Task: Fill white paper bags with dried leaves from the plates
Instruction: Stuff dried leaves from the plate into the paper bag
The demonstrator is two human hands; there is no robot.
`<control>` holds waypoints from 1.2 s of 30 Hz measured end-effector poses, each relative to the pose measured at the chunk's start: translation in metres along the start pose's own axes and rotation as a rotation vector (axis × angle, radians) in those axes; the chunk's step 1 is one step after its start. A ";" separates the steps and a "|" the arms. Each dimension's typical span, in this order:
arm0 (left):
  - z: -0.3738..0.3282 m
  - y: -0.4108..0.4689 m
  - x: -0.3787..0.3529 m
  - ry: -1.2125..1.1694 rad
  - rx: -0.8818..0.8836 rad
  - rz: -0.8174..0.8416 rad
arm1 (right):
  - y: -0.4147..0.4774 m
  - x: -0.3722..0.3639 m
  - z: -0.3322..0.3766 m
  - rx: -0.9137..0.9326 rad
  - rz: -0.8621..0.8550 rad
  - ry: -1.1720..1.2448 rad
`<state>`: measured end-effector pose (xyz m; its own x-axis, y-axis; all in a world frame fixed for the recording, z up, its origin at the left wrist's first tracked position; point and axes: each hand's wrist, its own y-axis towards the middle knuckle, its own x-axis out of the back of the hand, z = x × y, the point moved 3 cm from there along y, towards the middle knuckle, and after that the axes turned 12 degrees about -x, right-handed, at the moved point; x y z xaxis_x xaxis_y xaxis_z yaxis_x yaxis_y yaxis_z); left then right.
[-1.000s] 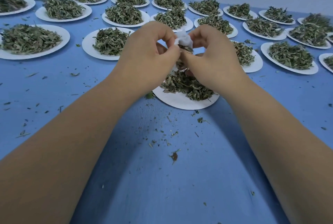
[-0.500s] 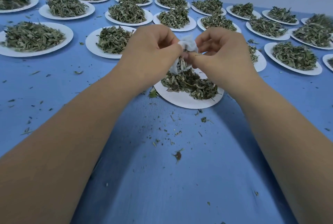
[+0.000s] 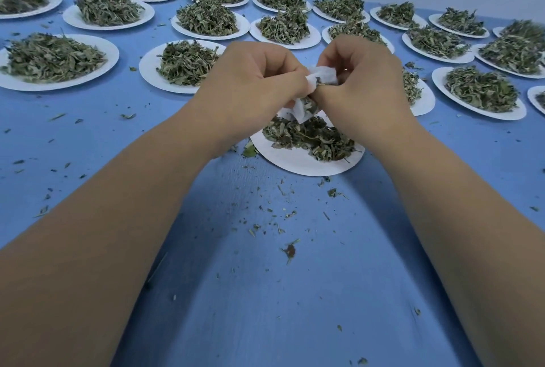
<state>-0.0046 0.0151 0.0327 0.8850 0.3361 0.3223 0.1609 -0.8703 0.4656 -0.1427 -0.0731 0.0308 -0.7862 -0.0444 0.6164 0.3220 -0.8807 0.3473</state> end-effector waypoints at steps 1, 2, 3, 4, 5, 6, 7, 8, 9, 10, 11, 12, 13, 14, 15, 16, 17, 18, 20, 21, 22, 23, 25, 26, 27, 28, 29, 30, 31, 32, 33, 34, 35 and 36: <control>0.001 0.000 -0.001 0.015 -0.011 0.007 | 0.000 -0.001 0.001 0.004 -0.013 -0.034; 0.001 0.000 -0.002 0.046 -0.027 0.013 | 0.000 -0.003 0.002 0.006 -0.015 -0.061; 0.002 0.001 -0.002 0.074 -0.041 0.012 | -0.001 -0.004 0.002 0.003 -0.021 -0.074; 0.003 0.001 -0.002 0.085 -0.052 0.002 | -0.001 -0.005 0.002 -0.006 -0.037 -0.075; 0.003 0.002 -0.001 0.082 -0.062 -0.016 | -0.002 -0.004 0.002 -0.023 -0.057 -0.061; 0.004 0.002 0.000 0.080 -0.074 -0.038 | -0.002 -0.003 0.002 -0.046 -0.071 -0.032; 0.006 0.003 0.001 0.091 -0.089 -0.058 | -0.002 -0.002 0.002 -0.070 -0.071 0.015; 0.007 0.004 0.002 0.125 -0.103 -0.067 | -0.001 -0.001 0.002 -0.095 -0.060 0.065; 0.009 0.004 0.001 0.178 -0.107 -0.068 | -0.001 0.000 0.002 -0.117 -0.041 0.104; 0.010 0.004 0.001 0.234 -0.107 -0.063 | -0.002 -0.001 0.002 -0.136 -0.019 0.137; 0.011 0.003 0.001 0.275 -0.109 -0.058 | -0.002 -0.001 0.001 -0.156 0.008 0.175; 0.012 0.004 0.001 0.302 -0.114 -0.059 | -0.003 -0.002 0.001 -0.172 0.034 0.218; 0.012 0.004 0.001 0.322 -0.119 -0.067 | -0.004 -0.003 0.001 -0.189 0.054 0.255; 0.012 0.004 0.001 0.338 -0.120 -0.079 | -0.004 -0.003 0.001 -0.202 0.067 0.284; 0.012 0.004 0.002 0.346 -0.113 -0.094 | -0.004 -0.003 0.001 -0.212 0.079 0.307; 0.013 0.005 0.003 0.348 -0.099 -0.111 | -0.004 -0.004 0.001 -0.217 0.096 0.322; 0.014 0.005 0.004 0.357 -0.079 -0.131 | -0.004 -0.004 0.002 -0.221 0.120 0.332; 0.015 0.005 0.006 0.380 -0.058 -0.150 | -0.005 -0.005 0.002 -0.222 0.147 0.336; 0.016 0.005 0.008 0.436 -0.041 -0.166 | -0.007 -0.007 0.005 -0.210 0.187 0.331; 0.016 0.005 0.009 0.450 -0.040 -0.168 | -0.008 -0.008 0.006 -0.202 0.191 0.319; 0.017 0.005 0.009 0.453 -0.037 -0.174 | -0.009 -0.008 0.008 -0.193 0.183 0.296; 0.017 0.005 0.009 0.444 -0.030 -0.185 | -0.009 -0.008 0.008 -0.182 0.163 0.264; 0.018 0.004 0.009 0.410 -0.018 -0.200 | -0.009 -0.007 0.009 -0.178 0.115 0.211; 0.018 0.004 0.009 0.361 -0.013 -0.198 | -0.008 -0.007 0.008 -0.183 0.100 0.206; 0.017 0.004 0.007 0.269 0.000 -0.197 | -0.008 -0.007 0.007 -0.188 0.094 0.209; 0.016 0.004 0.006 0.147 0.024 -0.194 | -0.008 -0.008 0.006 -0.191 0.097 0.215; 0.015 0.004 0.005 0.039 0.050 -0.191 | -0.008 -0.008 0.005 -0.196 0.105 0.227; 0.015 0.004 0.004 -0.028 0.072 -0.181 | -0.008 -0.009 0.005 -0.203 0.113 0.245; 0.015 0.005 0.004 -0.049 0.083 -0.167 | -0.008 -0.008 0.005 -0.212 0.119 0.269; 0.016 0.005 0.004 -0.043 0.086 -0.154 | -0.008 -0.008 0.004 -0.221 0.121 0.294; 0.016 0.005 0.004 -0.016 0.081 -0.145 | -0.008 -0.008 0.004 -0.228 0.120 0.308; 0.017 0.005 0.004 0.016 0.077 -0.143 | -0.008 -0.008 0.004 -0.229 0.114 0.295; 0.018 0.005 0.004 0.046 0.078 -0.149 | -0.009 -0.008 0.004 -0.223 0.106 0.255; 0.019 0.005 0.005 0.072 0.084 -0.162 | -0.009 -0.008 0.004 -0.211 0.102 0.207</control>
<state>0.0088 0.0049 0.0208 0.8116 0.4965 0.3078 0.3375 -0.8286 0.4466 -0.1374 -0.0626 0.0259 -0.8531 -0.2132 0.4763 0.3051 -0.9443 0.1237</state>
